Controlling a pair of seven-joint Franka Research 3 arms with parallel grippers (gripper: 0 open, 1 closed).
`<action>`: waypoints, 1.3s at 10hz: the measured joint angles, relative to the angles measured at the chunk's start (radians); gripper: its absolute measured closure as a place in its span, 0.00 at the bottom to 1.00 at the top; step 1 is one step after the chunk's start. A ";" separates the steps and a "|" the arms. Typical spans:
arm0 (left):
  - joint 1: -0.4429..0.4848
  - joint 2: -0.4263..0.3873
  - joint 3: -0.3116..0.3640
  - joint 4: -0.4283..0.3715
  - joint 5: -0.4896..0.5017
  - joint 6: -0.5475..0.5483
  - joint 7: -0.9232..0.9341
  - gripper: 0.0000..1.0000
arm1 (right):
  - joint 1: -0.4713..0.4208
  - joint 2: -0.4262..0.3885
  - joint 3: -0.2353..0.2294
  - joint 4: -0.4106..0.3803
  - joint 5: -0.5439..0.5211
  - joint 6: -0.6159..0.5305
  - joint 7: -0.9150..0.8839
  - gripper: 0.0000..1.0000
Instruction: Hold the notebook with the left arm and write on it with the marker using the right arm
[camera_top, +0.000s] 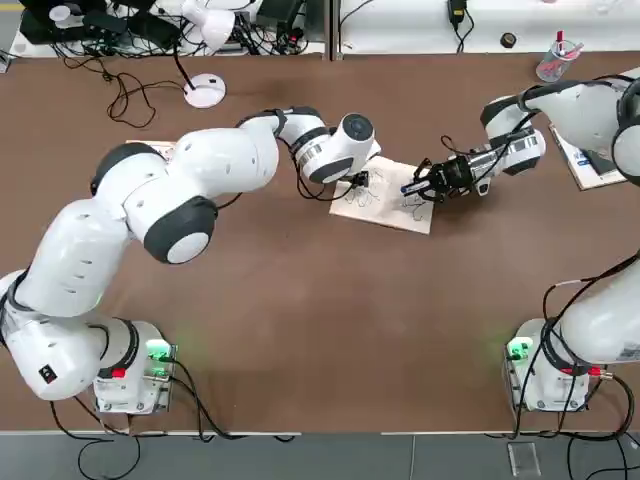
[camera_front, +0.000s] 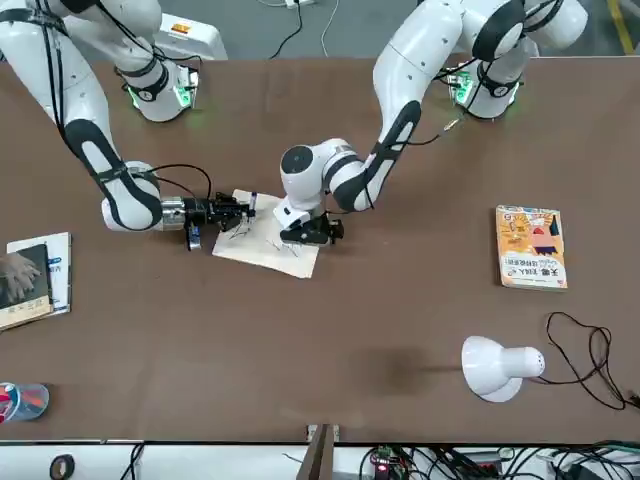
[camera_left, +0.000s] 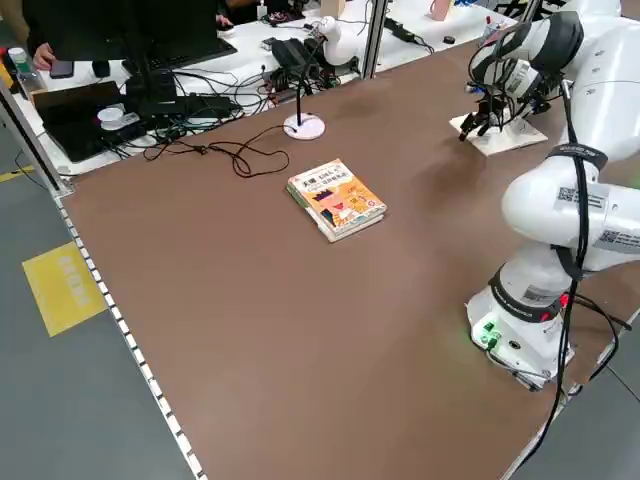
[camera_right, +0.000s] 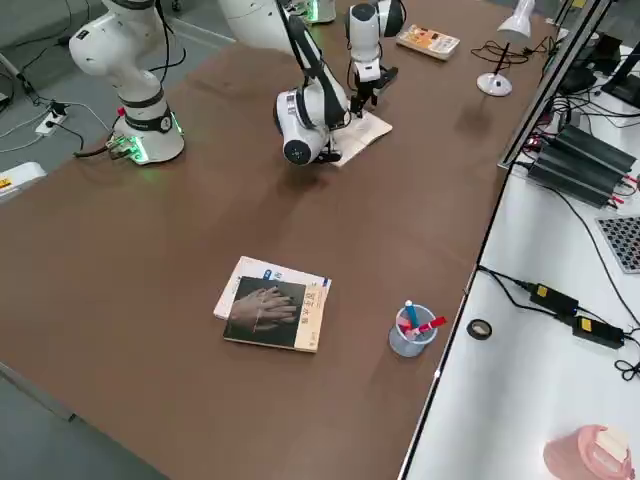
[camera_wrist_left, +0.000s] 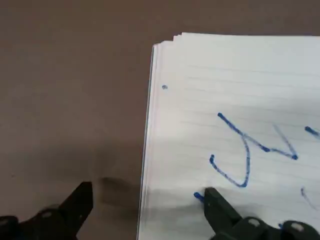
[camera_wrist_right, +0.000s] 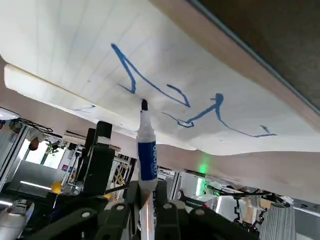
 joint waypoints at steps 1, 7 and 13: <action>0.000 0.000 0.000 0.000 0.000 0.000 0.000 0.00 | -0.001 0.001 0.000 -0.001 0.000 -0.002 0.000 0.83; 0.000 0.000 0.000 0.000 0.000 0.000 0.000 0.00 | -0.002 0.002 0.000 -0.013 0.001 -0.008 -0.036 0.83; 0.000 0.000 0.000 0.000 0.000 0.000 0.000 0.00 | -0.001 0.002 0.000 -0.024 0.001 -0.017 -0.061 0.83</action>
